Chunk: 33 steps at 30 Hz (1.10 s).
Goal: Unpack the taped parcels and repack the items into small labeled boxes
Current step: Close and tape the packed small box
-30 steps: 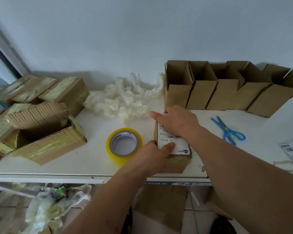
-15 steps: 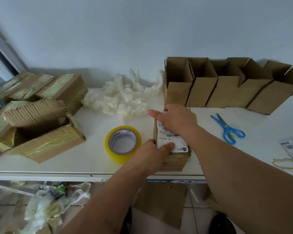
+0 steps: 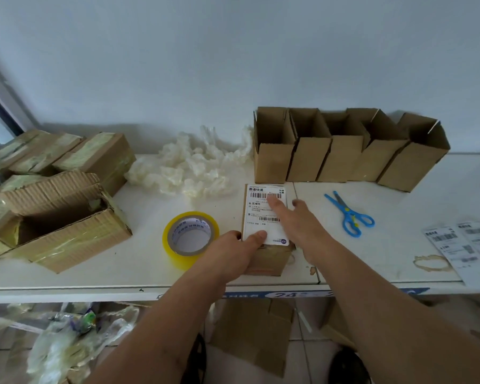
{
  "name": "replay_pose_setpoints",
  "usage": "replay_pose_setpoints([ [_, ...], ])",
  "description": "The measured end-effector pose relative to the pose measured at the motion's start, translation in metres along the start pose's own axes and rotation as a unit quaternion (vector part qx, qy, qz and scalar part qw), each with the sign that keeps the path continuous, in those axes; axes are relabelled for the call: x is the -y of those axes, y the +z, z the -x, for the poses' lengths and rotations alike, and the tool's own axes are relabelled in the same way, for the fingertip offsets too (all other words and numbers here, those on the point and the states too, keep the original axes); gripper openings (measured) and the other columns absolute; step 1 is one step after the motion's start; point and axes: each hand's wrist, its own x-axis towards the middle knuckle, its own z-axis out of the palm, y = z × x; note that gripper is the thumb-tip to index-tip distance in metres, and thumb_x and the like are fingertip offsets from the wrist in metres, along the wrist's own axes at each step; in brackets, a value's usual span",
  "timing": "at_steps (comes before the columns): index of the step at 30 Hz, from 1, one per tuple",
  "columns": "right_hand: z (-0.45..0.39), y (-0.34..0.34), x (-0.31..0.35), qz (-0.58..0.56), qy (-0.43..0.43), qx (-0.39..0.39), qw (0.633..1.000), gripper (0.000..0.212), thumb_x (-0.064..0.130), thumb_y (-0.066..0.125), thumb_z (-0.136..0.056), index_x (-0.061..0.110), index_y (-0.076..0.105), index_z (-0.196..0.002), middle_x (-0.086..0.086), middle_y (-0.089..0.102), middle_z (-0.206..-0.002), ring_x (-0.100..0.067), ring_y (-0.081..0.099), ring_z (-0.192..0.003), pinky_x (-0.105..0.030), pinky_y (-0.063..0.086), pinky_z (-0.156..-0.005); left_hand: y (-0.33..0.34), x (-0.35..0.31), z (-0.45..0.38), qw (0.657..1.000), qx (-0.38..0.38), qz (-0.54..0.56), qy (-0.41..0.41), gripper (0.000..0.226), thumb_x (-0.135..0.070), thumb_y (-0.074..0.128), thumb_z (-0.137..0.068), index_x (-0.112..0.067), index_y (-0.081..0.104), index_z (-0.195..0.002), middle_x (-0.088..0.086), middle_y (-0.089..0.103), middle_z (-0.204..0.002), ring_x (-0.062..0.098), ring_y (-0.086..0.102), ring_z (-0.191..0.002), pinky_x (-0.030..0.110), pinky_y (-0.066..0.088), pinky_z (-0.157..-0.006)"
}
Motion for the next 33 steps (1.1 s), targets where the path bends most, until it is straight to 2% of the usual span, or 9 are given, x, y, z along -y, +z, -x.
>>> replay_pose_setpoints([
  [3, 0.011, -0.001, -0.015, -0.066, 0.058, 0.049, 0.995, 0.077, 0.078, 0.060, -0.065, 0.025, 0.062, -0.121, 0.004, 0.075, -0.098, -0.019, 0.072, -0.091, -0.043, 0.055, -0.092, 0.003, -0.003, 0.004, 1.000, -0.008, -0.020, 0.011, 0.100, -0.082, 0.058, -0.047, -0.023, 0.059, -0.128, -0.007, 0.069, -0.115, 0.018, 0.067, -0.102, 0.041, 0.056, -0.091],
  [6, 0.027, -0.009, -0.018, -0.141, 0.074, 0.102, 0.982, 0.041, 0.062, 0.061, -0.084, 0.033, 0.066, -0.112, 0.005, 0.076, -0.094, -0.018, 0.072, -0.093, -0.042, 0.055, -0.089, 0.006, -0.011, 0.014, 0.999, -0.014, -0.038, 0.025, 0.093, -0.078, 0.059, -0.060, -0.023, 0.056, -0.134, -0.006, 0.066, -0.121, 0.017, 0.065, -0.105, 0.040, 0.055, -0.093],
  [8, 0.035, -0.020, -0.019, -0.174, 0.075, 0.130, 0.973, 0.032, 0.054, 0.062, -0.087, 0.035, 0.065, -0.112, 0.004, 0.076, -0.096, -0.019, 0.070, -0.096, -0.041, 0.055, -0.085, 0.010, -0.015, 0.019, 0.997, -0.021, -0.050, 0.050, 0.066, -0.067, 0.060, -0.079, -0.024, 0.059, -0.129, -0.006, 0.067, -0.119, 0.016, 0.065, -0.103, 0.040, 0.055, -0.093],
  [11, 0.049, -0.036, -0.021, -0.195, 0.060, 0.143, 0.968, 0.034, 0.048, 0.066, -0.085, 0.035, 0.062, -0.116, 0.004, 0.076, -0.099, -0.022, 0.068, -0.101, -0.047, 0.054, -0.091, 0.014, -0.017, 0.028, 0.996, 0.002, -0.044, 0.076, 0.045, -0.060, 0.061, -0.086, -0.029, 0.064, -0.119, -0.011, 0.071, -0.110, 0.013, 0.068, -0.099, 0.041, 0.056, -0.092],
  [15, 0.065, -0.062, -0.024, -0.237, 0.044, 0.090, 0.966, 0.062, 0.050, 0.076, -0.073, 0.028, 0.053, -0.125, -0.001, 0.074, -0.103, -0.024, 0.070, -0.098, -0.045, 0.060, -0.076, 0.019, -0.028, 0.051, 0.990, 0.049, -0.061, 0.117, 0.044, -0.058, 0.056, -0.091, -0.032, 0.060, -0.126, -0.012, 0.068, -0.114, 0.010, 0.065, -0.105, 0.038, 0.053, -0.097],
  [18, 0.079, -0.086, -0.025, -0.253, 0.043, 0.065, 0.964, 0.054, 0.047, 0.073, -0.078, 0.026, 0.055, -0.124, -0.001, 0.076, -0.099, -0.023, 0.070, -0.095, -0.037, 0.059, -0.068, 0.027, -0.038, 0.067, 0.971, 0.065, -0.145, 0.177, 0.044, -0.062, 0.053, -0.088, -0.036, 0.057, -0.123, -0.022, 0.064, -0.113, 0.003, 0.064, -0.099, 0.025, 0.053, -0.089],
  [21, 0.094, -0.110, -0.031, -0.267, 0.045, 0.053, 0.961, 0.034, 0.040, 0.069, -0.085, 0.024, 0.062, -0.114, 0.002, 0.077, -0.090, -0.022, 0.070, -0.092, -0.038, 0.058, -0.075, 0.037, -0.043, 0.078, 0.892, 0.036, -0.375, 0.250, 0.054, -0.058, 0.050, -0.094, -0.033, 0.044, -0.142, -0.020, 0.053, -0.132, 0.002, 0.057, -0.112, 0.017, 0.046, -0.088],
  [25, 0.107, -0.139, -0.043, -0.278, 0.046, 0.045, 0.958, 0.027, 0.037, 0.067, -0.087, 0.025, 0.066, -0.111, 0.001, 0.076, -0.098, -0.025, 0.066, -0.103, -0.046, 0.052, -0.095, 0.058, -0.051, 0.074, 0.654, -0.019, -0.653, 0.381, 0.046, -0.048, 0.038, -0.102, -0.027, 0.046, -0.141, -0.005, 0.052, -0.139, 0.020, 0.052, -0.120, 0.034, 0.044, -0.095],
  [33, 0.094, -0.214, -0.055, -0.304, 0.034, -0.001, 0.952, 0.030, 0.037, 0.065, -0.089, 0.022, 0.064, -0.115, -0.001, 0.076, -0.101, -0.027, 0.067, -0.105, -0.049, 0.047, -0.100, 0.128, -0.096, 0.050, 0.518, -0.038, -0.721, 0.459, 0.033, -0.038, 0.034, -0.104, -0.019, 0.054, -0.123, 0.001, 0.059, -0.114, 0.023, 0.056, -0.101, 0.035, 0.041, -0.082],
])
